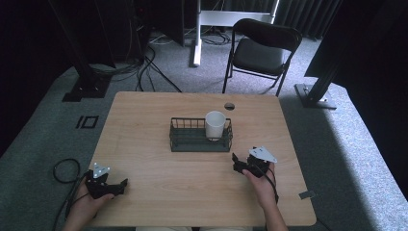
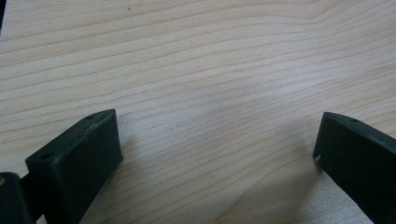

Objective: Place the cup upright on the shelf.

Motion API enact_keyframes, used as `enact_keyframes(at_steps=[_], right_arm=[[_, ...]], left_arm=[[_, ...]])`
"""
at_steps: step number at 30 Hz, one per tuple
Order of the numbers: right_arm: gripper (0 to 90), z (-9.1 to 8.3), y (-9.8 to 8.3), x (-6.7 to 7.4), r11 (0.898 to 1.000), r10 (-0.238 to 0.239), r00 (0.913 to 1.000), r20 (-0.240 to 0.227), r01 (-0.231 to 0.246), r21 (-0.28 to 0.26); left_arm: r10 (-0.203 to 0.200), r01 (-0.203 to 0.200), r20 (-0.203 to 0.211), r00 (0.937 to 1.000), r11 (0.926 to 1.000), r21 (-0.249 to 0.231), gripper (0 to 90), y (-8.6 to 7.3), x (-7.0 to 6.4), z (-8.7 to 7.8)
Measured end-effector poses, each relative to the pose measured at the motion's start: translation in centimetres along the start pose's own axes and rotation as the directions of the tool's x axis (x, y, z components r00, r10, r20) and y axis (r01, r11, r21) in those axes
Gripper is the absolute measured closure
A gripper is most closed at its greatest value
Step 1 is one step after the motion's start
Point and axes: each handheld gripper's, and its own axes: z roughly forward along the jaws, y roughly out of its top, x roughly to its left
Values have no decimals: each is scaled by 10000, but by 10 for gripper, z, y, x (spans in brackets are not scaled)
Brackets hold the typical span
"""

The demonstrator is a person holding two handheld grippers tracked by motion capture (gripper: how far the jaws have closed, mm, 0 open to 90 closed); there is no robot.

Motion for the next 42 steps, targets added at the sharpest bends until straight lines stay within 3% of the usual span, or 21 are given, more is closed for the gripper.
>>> enact_keyframes(at_steps=[21, 28, 39, 42], right_arm=[[119, -17, -26, -37, 9957, 220, 9987, 467, -260, 883], [130, -23, -34, -46, 9919, -48, 9997, 241, 18, 1267], [128, -36, -42, -55, 9870, -72, 10000, -38, 77, 1603], [128, -40, -46, -59, 9841, -305, 9995, -94, 317, 1746]], left_arm=[[-7, 7, -1, 10000, 10000, -5, 12, 0, 0, 0], [0, 0, -1, 10000, 10000, -2, 12, 0, 0, 0], [-14, 14, -3, 10000, 10000, -13, 12, 0, 0, 0], [-10, 10, -2, 10000, 10000, -8, 12, 0, 0, 0]])
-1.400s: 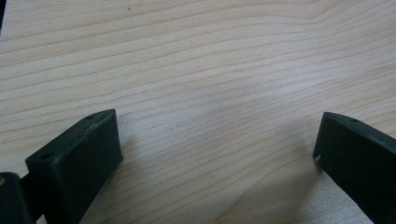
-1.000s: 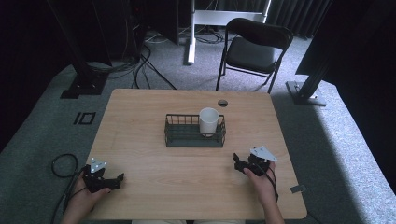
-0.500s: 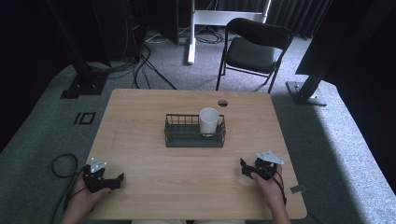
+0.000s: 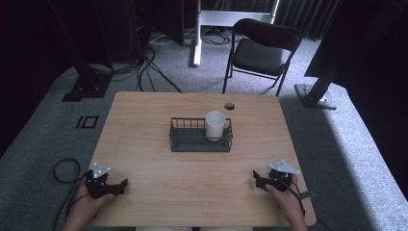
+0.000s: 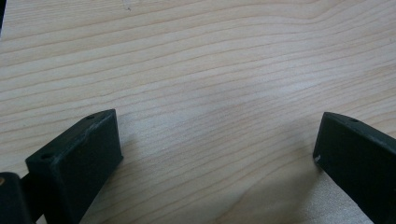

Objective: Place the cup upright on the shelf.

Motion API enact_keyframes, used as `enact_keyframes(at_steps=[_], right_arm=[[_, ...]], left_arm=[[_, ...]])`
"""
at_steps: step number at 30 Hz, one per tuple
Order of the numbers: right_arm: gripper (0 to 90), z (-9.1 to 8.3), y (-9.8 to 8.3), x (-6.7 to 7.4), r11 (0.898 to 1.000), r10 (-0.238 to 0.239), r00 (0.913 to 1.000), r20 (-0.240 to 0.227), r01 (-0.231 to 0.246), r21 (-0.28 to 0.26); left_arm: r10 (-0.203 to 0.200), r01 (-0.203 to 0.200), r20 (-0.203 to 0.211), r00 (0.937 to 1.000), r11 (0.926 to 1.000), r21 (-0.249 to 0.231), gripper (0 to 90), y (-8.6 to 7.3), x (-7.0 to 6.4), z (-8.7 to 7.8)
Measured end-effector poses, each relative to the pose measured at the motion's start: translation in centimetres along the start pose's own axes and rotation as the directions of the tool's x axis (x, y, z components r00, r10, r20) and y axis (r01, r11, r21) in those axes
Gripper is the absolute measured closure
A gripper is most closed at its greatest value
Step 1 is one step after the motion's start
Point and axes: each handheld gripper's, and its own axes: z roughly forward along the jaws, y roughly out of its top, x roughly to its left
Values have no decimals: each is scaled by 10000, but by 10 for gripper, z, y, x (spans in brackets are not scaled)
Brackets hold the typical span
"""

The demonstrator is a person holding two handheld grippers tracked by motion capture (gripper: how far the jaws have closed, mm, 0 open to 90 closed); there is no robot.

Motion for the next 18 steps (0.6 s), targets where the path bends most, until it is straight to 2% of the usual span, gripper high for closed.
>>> enact_keyframes(at_steps=[5, 8, 15, 16, 17, 18], right_arm=[[128, -2, -4, -4, 9999, -54, 9998, -201, 57, 126], [127, -5, -6, -8, 9992, -325, 9974, -643, 339, 208], [126, -7, -12, -13, 9964, -711, 9929, -954, 751, 388], [126, -7, -13, -13, 9945, -855, 9894, -1170, 919, 502], [126, -7, -13, -13, 9945, -855, 9894, -1170, 919, 502], [126, -8, -15, -13, 9921, -1037, 9844, -1422, 1126, 558]], left_arm=[[2, -2, 0, 10000, 10000, 0, 12, 0, 0, 0], [-5, 5, 0, 10000, 10000, -6, 12, 0, 0, 0], [11, -11, 1, 10000, 10000, 8, 12, 0, 0, 0], [3, -3, 0, 10000, 10000, 2, 12, 0, 0, 0], [2, -2, -1, 10000, 10000, 2, 12, 0, 0, 0], [3, -3, 0, 10000, 10000, -1, 12, 0, 0, 0]])
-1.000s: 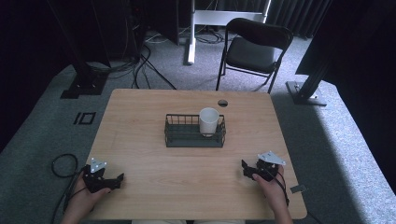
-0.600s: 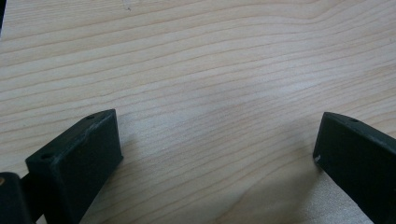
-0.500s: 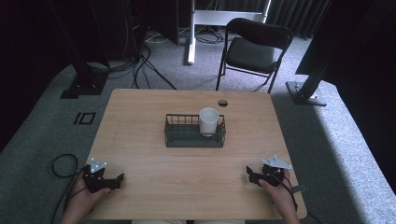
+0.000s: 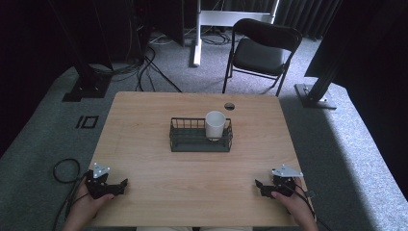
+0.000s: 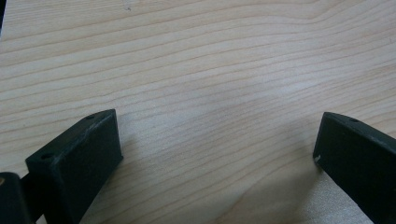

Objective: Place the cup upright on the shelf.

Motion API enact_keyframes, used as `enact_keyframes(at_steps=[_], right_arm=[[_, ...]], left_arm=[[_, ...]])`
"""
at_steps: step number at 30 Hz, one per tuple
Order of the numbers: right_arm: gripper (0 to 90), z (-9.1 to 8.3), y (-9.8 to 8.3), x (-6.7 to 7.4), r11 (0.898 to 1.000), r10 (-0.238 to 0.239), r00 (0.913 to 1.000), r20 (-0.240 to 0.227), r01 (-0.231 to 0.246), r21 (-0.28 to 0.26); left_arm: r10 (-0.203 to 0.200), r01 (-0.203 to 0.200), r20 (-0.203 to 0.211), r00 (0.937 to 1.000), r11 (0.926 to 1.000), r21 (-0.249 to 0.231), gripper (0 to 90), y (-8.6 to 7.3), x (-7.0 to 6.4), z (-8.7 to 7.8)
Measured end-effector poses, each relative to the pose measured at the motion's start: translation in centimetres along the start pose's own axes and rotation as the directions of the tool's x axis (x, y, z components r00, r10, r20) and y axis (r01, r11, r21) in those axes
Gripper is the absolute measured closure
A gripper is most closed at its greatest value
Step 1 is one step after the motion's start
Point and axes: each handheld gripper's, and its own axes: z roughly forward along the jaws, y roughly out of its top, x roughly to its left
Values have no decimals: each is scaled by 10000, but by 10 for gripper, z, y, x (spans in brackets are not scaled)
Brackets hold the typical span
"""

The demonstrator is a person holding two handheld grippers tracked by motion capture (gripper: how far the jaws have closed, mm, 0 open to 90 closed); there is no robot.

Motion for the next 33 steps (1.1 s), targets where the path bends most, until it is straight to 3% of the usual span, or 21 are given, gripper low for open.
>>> enact_keyframes(at_steps=[6, 10, 33], right_arm=[[126, 1, -4, 2, 9985, -514, 9973, -520, 524, 183], [123, 0, -5, 3, 9979, -550, 9953, -800, 574, 290], [119, 1, -5, 3, 9980, -524, 9950, -850, 552, 320]], left_arm=[[3, -3, -1, 10000, 10000, 3, 12, 0, 0, 0], [8, -8, 0, 10000, 10000, 7, 12, 0, 0, 0], [17, -17, 0, 10000, 10000, 10, 12, 0, 0, 0]])
